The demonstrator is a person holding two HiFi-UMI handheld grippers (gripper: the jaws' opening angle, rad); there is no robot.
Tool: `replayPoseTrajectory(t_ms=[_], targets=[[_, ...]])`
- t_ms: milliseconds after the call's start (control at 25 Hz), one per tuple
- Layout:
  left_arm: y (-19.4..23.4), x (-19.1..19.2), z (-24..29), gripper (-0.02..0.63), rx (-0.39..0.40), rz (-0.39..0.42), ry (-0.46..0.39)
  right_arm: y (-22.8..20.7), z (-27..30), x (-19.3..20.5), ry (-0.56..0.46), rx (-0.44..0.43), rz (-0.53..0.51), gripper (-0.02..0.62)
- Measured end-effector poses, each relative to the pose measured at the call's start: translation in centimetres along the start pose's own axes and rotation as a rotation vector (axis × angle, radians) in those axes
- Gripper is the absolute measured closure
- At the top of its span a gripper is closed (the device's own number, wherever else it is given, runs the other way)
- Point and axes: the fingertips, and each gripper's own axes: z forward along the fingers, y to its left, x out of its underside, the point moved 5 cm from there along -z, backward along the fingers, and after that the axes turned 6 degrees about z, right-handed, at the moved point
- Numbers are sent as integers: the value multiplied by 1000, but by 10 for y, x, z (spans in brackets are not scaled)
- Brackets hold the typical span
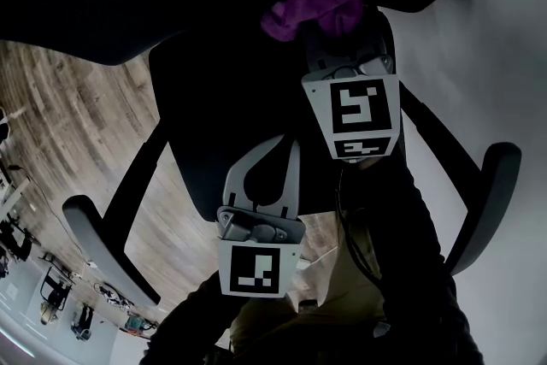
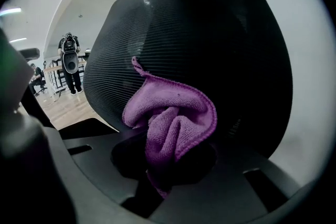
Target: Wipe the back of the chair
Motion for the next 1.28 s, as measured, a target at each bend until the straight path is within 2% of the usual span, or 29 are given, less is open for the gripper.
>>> replayPoseTrajectory(t_ms=[760, 1280], targets=[[-30, -4, 17, 606, 90, 85, 29, -68, -34, 25, -1, 182, 102, 532], [-42, -18, 31, 606, 137, 110, 33, -100, -48, 31, 38, 257, 110, 532]])
